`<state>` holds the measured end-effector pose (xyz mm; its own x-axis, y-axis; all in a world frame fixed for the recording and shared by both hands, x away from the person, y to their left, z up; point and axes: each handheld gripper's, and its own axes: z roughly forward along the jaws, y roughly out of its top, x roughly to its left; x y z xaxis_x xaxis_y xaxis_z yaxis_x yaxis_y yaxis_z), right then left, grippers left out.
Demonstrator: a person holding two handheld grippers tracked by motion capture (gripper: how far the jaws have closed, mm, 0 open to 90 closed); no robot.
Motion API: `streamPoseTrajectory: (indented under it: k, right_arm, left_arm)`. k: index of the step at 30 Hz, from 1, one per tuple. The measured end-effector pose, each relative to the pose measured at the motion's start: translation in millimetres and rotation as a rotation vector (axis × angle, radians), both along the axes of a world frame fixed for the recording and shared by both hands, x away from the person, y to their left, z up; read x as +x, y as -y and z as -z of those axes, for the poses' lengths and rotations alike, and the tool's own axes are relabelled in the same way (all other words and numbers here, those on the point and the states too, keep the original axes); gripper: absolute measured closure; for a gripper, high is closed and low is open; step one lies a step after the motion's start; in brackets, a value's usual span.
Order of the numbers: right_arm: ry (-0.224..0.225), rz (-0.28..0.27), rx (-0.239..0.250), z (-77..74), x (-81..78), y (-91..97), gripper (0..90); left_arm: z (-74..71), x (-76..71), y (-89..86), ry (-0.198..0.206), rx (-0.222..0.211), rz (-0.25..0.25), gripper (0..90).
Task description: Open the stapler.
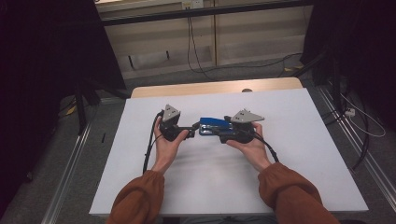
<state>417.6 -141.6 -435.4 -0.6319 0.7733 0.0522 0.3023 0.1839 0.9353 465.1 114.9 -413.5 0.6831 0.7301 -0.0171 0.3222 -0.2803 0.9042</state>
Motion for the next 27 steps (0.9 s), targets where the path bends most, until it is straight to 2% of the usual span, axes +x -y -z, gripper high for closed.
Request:
streamPoseTrajectory:
  k: [1,4,6,7,9,10,11,12,14,15,19,21,24,25,27]
  right_arm:
    - [0.0,0.0,0.0,0.0,0.0,0.0,33.2]
    - [-0.012,0.021,-0.018,3.8,8.7,-4.9,39.0]
    - [-0.022,0.021,-0.028,4.5,11.1,-5.4,39.7]
    - [-0.027,0.016,-0.025,5.7,14.7,-5.4,46.4]
    - [-0.03,0.017,-0.013,6.3,15.7,-5.4,49.0]
    - [-0.027,0.005,-0.014,7.1,17.9,-6.2,55.7]
    - [-0.027,0.005,-0.014,7.1,17.9,-6.2,55.7]
    - [-0.027,-0.003,-0.012,8.0,19.6,-8.2,60.5]
    - [-0.023,-0.02,-0.016,8.2,19.9,-11.2,66.4]
    - [-0.023,-0.025,-0.024,8.3,19.8,-12.3,68.2]
    - [-0.024,-0.047,-0.058,10.3,21.1,-16.6,79.9]
    - [-0.039,-0.053,-0.042,13.0,22.8,-16.1,88.1]
    - [-0.05,-0.056,-0.047,14.3,23.8,-16.1,90.0]
    - [-0.057,-0.065,-0.05,13.8,24.4,-17.0,90.0]
    - [-0.058,-0.07,-0.053,13.5,24.7,-17.6,90.0]
  left_arm:
    - [0.0,0.0,0.0,0.0,0.0,0.0,7.3]
    - [0.9,14.7,7.6,-0.01,-0.011,0.009,8.3]
    - [2.4,16.9,9.2,-0.015,-0.024,0.008,8.3]
    - [4.1,19.1,9.9,-0.01,-0.021,0.006,8.9]
    - [7.4,20.8,10.6,-0.018,-0.022,-0.001,8.7]
    - [10.9,21.7,9.5,-0.048,-0.04,0.007,8.2]
    - [10.9,21.7,9.5,-0.048,-0.04,0.007,8.0]
    - [11.2,22.1,8.7,-0.037,-0.019,0.001,8.0]
    - [11.0,21.8,7.6,-0.033,-0.022,-0.014,7.0]
    - [10.9,22.0,6.4,-0.033,-0.007,-0.028,6.0]
    - [13.5,24.3,4.0,-0.049,0.003,-0.036,5.9]
    - [15.5,26.1,3.4,-0.053,0.006,-0.04,5.9]
    - [15.4,27.2,1.2,-0.055,-0.007,-0.047,5.8]
    - [15.8,27.0,2.5,-0.063,0.02,-0.048,5.6]
    - [16.0,26.5,2.6,-0.061,0.027,-0.043,6.8]
